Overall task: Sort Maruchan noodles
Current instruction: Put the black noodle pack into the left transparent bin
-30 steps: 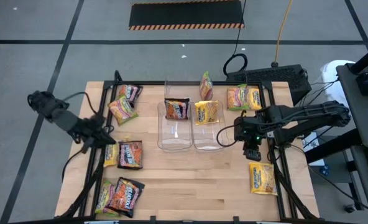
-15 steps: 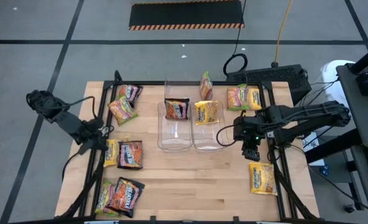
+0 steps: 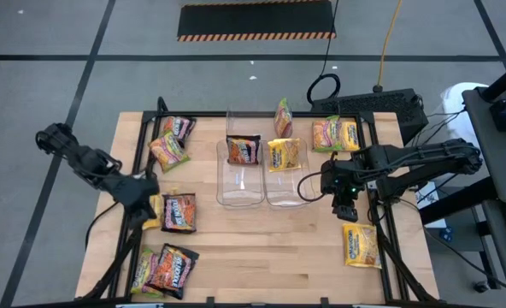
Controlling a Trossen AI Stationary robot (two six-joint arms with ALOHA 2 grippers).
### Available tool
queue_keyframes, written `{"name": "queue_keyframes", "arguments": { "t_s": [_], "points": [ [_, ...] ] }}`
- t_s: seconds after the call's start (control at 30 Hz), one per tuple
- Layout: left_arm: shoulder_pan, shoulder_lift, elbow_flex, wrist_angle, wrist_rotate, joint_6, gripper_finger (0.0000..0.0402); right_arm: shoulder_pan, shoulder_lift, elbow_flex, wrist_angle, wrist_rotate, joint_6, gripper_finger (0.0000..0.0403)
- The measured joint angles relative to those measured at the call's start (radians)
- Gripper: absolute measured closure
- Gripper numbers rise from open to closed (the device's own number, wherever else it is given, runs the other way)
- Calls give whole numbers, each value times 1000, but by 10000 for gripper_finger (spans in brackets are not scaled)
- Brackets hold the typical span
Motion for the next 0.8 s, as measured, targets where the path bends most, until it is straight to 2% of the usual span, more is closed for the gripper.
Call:
{"name": "queue_keyframes", "arguments": {
  "t_s": [0.3, 0.63, 0.8],
  "points": [
    [0, 49, 0, 2, 32, -13, 389, 0, 0, 0, 30, 0, 0, 294],
    [0, 107, 0, -13, 28, -13, 319, 0, 0, 0, 65, 1, 3, 294],
    [-14, 170, 0, -9, 16, 129, 312, 0, 0, 0, 74, 1, 3, 294]
  ]
}}
